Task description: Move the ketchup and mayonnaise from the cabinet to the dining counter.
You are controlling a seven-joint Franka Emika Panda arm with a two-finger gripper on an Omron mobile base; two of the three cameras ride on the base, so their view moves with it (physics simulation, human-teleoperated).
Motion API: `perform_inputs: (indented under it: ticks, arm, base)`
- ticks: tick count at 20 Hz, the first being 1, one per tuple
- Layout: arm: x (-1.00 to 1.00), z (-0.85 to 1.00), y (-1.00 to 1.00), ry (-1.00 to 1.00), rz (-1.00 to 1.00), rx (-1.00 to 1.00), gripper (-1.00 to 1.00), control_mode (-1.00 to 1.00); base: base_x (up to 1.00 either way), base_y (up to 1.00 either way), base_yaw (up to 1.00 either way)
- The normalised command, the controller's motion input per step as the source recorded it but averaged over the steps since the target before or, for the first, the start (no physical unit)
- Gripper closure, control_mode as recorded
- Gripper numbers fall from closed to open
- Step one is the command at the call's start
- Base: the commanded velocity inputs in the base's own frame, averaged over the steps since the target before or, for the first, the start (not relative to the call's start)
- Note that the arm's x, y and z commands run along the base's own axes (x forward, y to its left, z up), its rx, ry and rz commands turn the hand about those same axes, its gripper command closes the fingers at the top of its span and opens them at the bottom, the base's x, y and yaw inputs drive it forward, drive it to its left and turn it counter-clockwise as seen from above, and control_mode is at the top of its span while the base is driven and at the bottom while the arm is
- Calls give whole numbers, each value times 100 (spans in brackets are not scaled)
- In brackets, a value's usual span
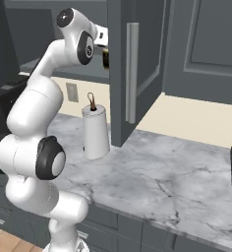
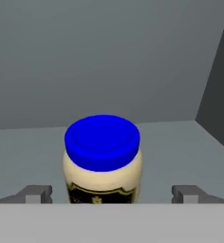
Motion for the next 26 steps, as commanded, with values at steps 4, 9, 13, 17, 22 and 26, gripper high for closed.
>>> perform_inputs:
  ticks: [4, 9, 13, 17, 22, 26]
  arm:
    - [38, 0, -1, 0, 0, 0, -100, -100]
    - [33, 0, -6, 0, 0, 0, -100, -100]
    - [22, 0, -13, 0, 0, 0, -100, -100]
    - [13, 0, -18, 0, 0, 0, -100, -100]
    - [0, -2, -6, 0, 0, 0, 100, -100]
    - [-10, -3, -2, 0, 0, 0, 100, -100]
  base:
    - [0, 0, 0]
    - [0, 0, 0]
    - [0, 0, 0]
    - [0, 0, 0]
    - [0, 0, 0]
    - [0, 0, 0]
